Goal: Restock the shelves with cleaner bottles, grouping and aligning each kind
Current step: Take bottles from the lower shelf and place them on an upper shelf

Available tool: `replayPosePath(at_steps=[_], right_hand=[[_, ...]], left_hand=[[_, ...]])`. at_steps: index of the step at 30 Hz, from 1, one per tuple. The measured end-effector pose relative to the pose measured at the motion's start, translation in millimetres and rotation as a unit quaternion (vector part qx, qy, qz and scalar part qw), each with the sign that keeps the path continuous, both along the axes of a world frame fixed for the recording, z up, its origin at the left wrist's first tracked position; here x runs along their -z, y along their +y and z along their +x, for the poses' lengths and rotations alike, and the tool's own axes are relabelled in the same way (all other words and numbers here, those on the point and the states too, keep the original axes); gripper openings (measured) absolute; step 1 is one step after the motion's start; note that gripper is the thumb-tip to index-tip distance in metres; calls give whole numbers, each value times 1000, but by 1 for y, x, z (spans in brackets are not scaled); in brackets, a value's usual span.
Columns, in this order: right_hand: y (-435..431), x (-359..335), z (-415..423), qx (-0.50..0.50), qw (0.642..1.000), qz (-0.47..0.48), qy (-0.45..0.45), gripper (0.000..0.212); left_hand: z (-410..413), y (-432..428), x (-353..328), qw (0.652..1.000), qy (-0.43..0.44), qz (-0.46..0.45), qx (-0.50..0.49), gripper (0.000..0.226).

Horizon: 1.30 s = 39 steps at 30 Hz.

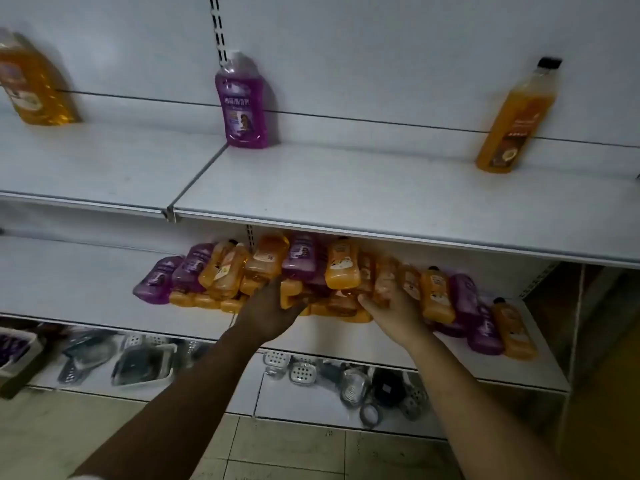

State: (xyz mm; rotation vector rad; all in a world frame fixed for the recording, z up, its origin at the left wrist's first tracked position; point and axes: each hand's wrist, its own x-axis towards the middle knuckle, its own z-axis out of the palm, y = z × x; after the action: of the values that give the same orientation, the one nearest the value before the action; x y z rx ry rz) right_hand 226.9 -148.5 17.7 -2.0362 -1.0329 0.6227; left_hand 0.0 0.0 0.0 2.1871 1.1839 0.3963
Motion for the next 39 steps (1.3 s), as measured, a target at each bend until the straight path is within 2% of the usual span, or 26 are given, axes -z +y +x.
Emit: replayPosePath(at_steps=[2, 5, 7, 9, 12, 14, 18, 20, 22, 24, 26, 28, 30, 31, 32, 33, 36, 38, 39], right_hand=[[22, -1, 0, 14, 999, -29, 7, 51], [51, 3, 3, 60, 996, -57, 44, 65], [65, 16, 7, 79, 994, -61, 54, 73], [75, 14, 2, 96, 990, -58, 80, 71], [87, 13, -3, 120, 983, -54, 126, 67], [93, 17, -3, 133, 975, -50, 169, 70], [99, 32, -6, 168, 958, -12, 233, 68], [100, 40, -6, 193, 947, 11, 257, 83], [101, 52, -3, 209, 937, 32, 279, 90], [102, 66, 2, 203, 939, 29, 275, 80], [105, 69, 4, 203, 943, 21, 263, 73], [107, 74, 9, 196, 948, 13, 251, 76], [102, 60, 5, 191, 948, 1, 253, 68], [99, 55, 3, 193, 946, 4, 261, 51], [94, 50, 2, 203, 938, 13, 281, 36], [90, 51, 4, 213, 924, 25, 318, 30], [74, 55, 13, 231, 859, 31, 456, 51], [62, 48, 16, 215, 819, 7, 532, 48], [55, 44, 18, 199, 803, -7, 562, 46]], left_hand=[[10, 19, 2, 1000, -15, -9, 6, 83], [23, 45, 7, 1000, 5, -10, 15, 95], [30, 55, 8, 999, 27, 22, 26, 87], [36, 64, 10, 998, 43, 34, 38, 80], [44, 71, 13, 999, 44, -9, 30, 85], [50, 75, 17, 999, 21, -20, 27, 86], [60, 66, 25, 997, -67, -29, -15, 66], [65, 52, 25, 988, -130, -69, -43, 59], [72, 41, 23, 968, -200, -126, -82, 62], [83, 36, 19, 940, -253, -180, -142, 63], [94, 37, 20, 879, -316, -278, -224, 58], [105, 36, 21, 814, -361, -349, -292, 47], [111, 33, 22, 783, -385, -366, -325, 32], [110, 31, 22, 771, -397, -374, -329, 27], [108, 31, 22, 758, -410, -389, -326, 28], [105, 31, 22, 749, -418, -406, -314, 35], [88, 32, 19, 715, -429, -488, -257, 43], [73, 31, 16, 687, -412, -553, -229, 45], [64, 32, 18, 686, -397, -571, -214, 53]])
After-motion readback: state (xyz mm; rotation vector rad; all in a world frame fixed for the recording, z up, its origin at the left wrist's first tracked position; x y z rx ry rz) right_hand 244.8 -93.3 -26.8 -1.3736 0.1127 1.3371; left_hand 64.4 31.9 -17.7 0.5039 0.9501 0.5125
